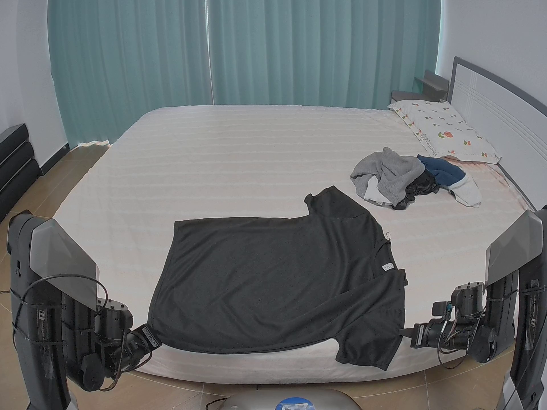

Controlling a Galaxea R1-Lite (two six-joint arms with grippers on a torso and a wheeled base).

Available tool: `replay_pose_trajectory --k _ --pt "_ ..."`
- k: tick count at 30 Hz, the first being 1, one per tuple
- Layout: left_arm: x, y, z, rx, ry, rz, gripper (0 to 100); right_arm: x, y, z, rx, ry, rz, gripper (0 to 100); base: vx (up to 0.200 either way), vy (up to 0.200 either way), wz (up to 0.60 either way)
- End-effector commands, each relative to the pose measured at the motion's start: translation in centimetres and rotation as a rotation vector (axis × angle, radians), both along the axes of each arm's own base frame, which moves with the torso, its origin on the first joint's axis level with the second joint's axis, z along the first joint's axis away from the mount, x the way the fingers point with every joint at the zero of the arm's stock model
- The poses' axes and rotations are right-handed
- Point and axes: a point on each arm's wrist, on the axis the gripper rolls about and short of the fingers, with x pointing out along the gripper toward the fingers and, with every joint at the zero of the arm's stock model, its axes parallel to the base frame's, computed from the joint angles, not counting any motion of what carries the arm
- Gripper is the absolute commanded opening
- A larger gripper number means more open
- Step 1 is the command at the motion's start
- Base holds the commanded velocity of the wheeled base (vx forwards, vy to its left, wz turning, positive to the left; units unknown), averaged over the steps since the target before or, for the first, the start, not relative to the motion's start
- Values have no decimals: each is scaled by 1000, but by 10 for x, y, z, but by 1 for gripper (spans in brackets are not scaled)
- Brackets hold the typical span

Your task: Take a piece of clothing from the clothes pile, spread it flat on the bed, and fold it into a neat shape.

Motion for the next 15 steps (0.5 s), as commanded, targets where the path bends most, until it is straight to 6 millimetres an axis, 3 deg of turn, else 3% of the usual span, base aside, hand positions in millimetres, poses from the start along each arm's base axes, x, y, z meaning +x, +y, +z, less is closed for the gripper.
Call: replay_pose_trajectory --k 1,9,15 --pt "-2 1 3 5 -3 -2 0 -4 -9 7 4 -6 -30 0 0 0 0" --pt "-2 2 3 14 -3 4 0 -30 -25 15 65 37 -38 0 0 0 0" --pt "-2 3 3 35 -4 2 0 -30 -29 16 66 29 -46 0 0 0 0"
